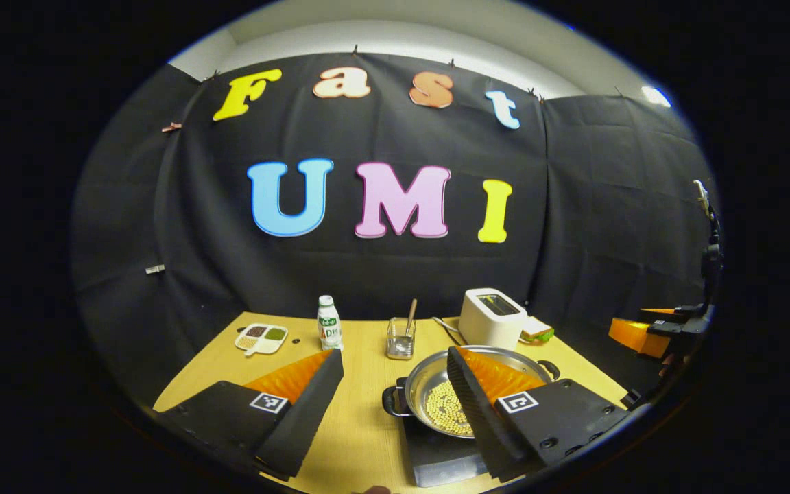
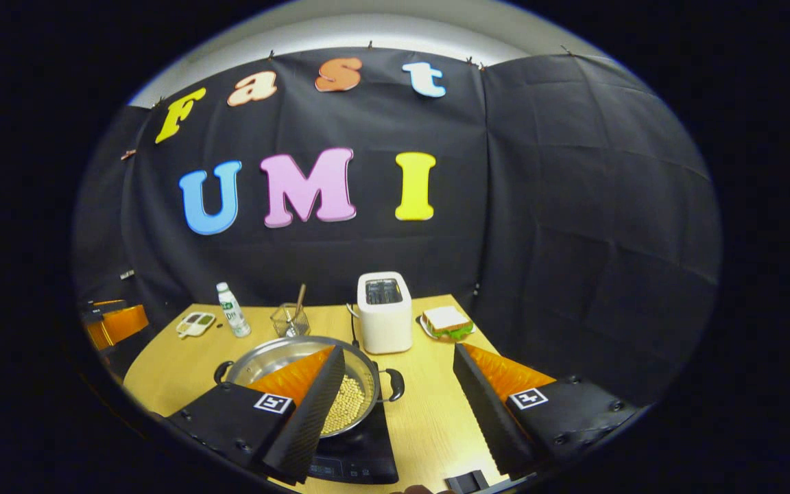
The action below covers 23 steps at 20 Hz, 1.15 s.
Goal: First push the handle of the pot to place it horizontally, then grasp the pot with both hands and set it on the induction cooktop.
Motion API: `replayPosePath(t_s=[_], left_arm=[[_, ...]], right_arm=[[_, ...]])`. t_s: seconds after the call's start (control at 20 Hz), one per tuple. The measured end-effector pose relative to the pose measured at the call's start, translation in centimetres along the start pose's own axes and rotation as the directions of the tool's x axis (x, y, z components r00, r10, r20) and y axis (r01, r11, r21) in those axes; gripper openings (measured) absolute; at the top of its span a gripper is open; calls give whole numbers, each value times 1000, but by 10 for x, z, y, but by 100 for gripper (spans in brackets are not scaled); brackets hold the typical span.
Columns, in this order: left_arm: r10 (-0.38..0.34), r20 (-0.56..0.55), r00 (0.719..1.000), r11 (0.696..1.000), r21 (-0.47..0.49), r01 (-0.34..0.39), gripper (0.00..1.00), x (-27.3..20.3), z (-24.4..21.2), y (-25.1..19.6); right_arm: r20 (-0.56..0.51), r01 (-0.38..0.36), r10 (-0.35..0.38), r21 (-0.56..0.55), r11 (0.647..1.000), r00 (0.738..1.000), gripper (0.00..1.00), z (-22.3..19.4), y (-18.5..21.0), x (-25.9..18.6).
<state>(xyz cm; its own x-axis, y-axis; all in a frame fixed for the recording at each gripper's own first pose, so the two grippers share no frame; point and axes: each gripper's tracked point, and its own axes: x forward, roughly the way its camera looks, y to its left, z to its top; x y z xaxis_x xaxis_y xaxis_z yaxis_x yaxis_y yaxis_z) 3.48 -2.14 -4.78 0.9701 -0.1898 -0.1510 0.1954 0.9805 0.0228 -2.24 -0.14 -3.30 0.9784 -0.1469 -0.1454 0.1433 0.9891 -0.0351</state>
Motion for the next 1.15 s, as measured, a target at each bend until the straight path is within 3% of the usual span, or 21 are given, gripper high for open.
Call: replayPosePath(t_s=[0.15,0.3,0.5,0.75,1.15], left_arm=[[50,95,994,998,18,-52,95,-44,18,21],[119,115,986,992,36,-123,95,-88,10,42],[171,114,979,985,-58,-165,95,-139,-11,53],[164,83,983,982,-106,-155,95,-161,-36,54],[118,61,991,986,-123,-110,95,-152,-47,40]], right_arm=[[91,24,-27,28,999,995,98,15,-5,-32],[128,56,-57,13,998,990,98,10,-15,-61],[126,74,-75,18,997,989,99,-7,-18,-93],[86,39,-42,34,999,995,99,-28,-2,-110],[77,-66,66,0,998,995,98,-26,42,-111]])
